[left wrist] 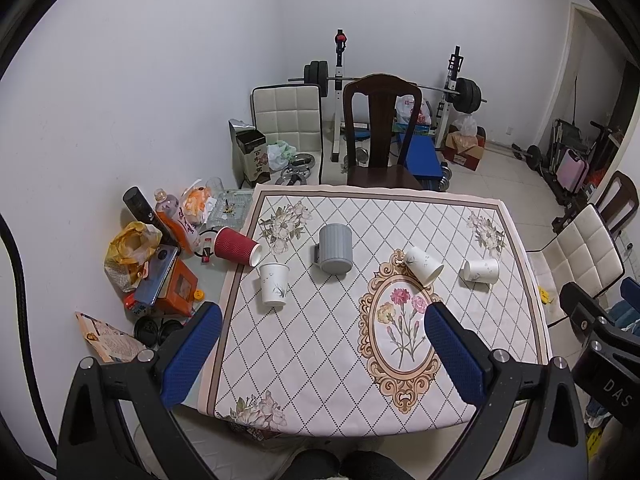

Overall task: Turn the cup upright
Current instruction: 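Move the left tool toward the upside-down grey ribbed mug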

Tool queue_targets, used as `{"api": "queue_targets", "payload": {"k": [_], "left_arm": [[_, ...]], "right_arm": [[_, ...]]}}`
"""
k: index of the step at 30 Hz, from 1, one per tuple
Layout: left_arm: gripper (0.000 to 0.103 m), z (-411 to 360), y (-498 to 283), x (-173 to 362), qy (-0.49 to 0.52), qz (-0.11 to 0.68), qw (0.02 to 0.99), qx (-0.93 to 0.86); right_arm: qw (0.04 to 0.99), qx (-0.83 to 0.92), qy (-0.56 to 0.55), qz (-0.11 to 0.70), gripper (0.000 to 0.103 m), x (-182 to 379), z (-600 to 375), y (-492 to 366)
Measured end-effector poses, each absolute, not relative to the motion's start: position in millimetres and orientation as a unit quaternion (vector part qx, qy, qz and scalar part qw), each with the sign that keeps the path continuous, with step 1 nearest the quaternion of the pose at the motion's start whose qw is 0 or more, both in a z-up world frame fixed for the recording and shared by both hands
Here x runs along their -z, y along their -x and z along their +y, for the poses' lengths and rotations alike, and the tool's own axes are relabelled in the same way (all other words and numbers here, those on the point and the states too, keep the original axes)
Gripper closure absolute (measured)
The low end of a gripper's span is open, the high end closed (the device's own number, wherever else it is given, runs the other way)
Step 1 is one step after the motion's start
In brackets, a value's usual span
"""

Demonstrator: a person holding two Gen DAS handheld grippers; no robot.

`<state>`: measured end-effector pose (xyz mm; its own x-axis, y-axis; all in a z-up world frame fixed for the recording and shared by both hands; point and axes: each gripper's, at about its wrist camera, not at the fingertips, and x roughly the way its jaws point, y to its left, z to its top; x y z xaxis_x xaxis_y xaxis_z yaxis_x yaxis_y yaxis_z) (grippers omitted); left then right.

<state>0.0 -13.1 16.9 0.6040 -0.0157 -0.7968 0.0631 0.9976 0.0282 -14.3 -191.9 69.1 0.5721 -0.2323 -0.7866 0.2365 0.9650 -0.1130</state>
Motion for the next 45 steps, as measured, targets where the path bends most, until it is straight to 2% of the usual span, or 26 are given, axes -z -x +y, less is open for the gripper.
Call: {"api": "queue_targets", "payload": {"k": [17,23,28,37,45], "left_arm": [[0.0,-16,-2,-15,-0.022,0.451,0.892,0.027],[0.0,-3,-19,15,-0.031,0.474,0.879,0.031],[0.0,8,-43,64,-0.036,0.507,0.861,0.026],[0.0,7,-101,162,-0.069,0.575,0.815,-0.015],[0.0,-3,-159,230,-0.064,0.636,0.768,-0.044]], "right_arm": [[0.883,0.133,-0.005,0.451,0.003,-77,-190,21],[0.874,0.143,-0.014,0.463,0.003,-64,-178,12],[0.851,0.161,-0.024,0.5,0.003,-16,-176,-5],[0.763,0.156,-0.036,0.626,0.003,150,-200,-60],[0.712,0.124,-0.024,0.691,0.003,258,-211,-123]]}}
